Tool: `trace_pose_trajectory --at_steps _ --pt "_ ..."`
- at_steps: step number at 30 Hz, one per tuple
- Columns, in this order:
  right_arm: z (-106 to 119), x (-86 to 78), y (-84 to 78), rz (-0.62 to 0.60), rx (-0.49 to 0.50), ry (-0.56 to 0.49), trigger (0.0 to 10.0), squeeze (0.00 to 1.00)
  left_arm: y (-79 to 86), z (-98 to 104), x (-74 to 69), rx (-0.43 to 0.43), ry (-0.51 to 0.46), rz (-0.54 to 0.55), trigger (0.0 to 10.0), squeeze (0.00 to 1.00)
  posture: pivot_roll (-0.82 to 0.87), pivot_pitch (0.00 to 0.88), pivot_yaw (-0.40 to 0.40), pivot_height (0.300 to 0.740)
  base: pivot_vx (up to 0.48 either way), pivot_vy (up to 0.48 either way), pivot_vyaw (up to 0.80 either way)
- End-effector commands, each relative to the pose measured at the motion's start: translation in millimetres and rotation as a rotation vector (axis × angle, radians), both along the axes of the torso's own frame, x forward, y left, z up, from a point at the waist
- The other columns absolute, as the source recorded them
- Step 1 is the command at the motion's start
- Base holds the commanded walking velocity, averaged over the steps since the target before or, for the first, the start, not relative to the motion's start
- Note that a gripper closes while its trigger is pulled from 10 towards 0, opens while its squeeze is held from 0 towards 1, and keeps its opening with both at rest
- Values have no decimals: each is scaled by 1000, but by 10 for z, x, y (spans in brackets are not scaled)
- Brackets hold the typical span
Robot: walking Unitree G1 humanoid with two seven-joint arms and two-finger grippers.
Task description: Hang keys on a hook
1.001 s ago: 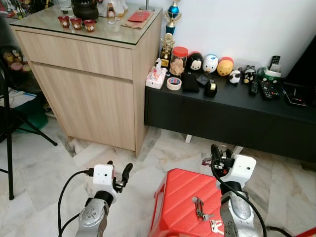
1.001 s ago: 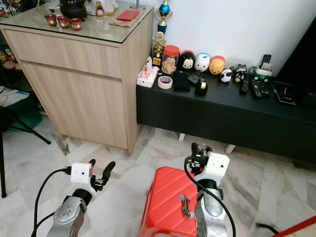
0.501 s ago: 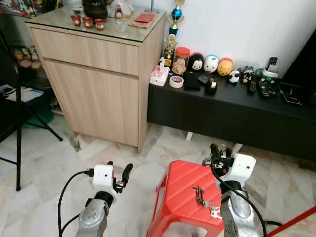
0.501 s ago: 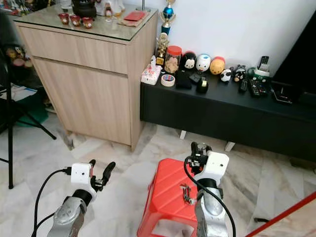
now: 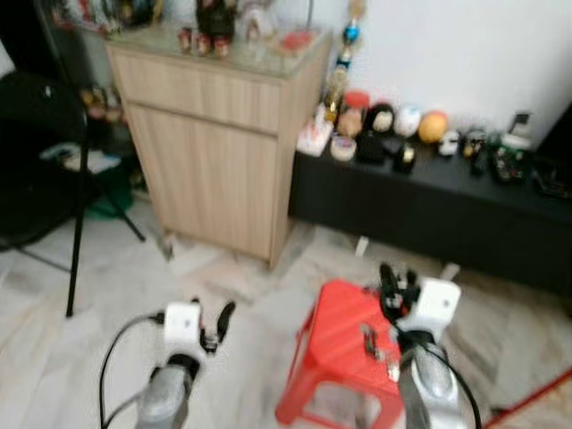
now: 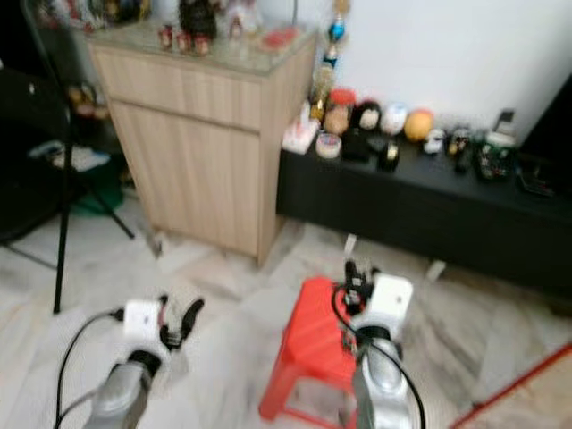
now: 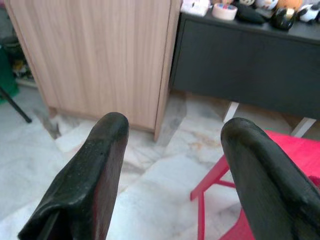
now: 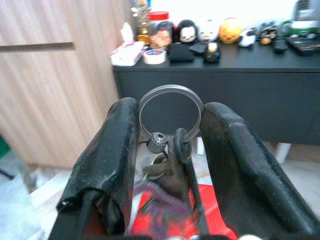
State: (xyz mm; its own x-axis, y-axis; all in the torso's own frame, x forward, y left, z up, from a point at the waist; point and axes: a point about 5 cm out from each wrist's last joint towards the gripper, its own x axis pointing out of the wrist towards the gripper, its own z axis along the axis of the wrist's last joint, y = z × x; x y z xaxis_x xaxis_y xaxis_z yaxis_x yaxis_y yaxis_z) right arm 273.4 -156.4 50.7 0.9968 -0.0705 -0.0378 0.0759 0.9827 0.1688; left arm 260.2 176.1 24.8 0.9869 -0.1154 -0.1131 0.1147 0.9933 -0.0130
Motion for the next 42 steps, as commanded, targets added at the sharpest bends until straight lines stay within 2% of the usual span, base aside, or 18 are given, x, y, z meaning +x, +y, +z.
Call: trace_pose_trajectory --at_steps 1,13,25,42 --pt "35 25 -44 -21 -3 -11 10000 0 -66 9 11 -13 -8 -16 10000 0 17 1 -106 740 0 0 0" --pt "-2 21 -70 -48 7 22 10000 0 -89 7 6 -2 -12 -27 10000 0 19 6 -107 740 0 0 0" --pt "-17 11 -53 -40 13 34 10000 0 -96 16 5 3 -16 -26 10000 0 18 9 -108 740 0 0 -755" --pt "4 12 -50 -46 0 16 10000 0 -101 35 7 6 -26 -26 10000 0 23 14 -112 740 0 -409 -44"
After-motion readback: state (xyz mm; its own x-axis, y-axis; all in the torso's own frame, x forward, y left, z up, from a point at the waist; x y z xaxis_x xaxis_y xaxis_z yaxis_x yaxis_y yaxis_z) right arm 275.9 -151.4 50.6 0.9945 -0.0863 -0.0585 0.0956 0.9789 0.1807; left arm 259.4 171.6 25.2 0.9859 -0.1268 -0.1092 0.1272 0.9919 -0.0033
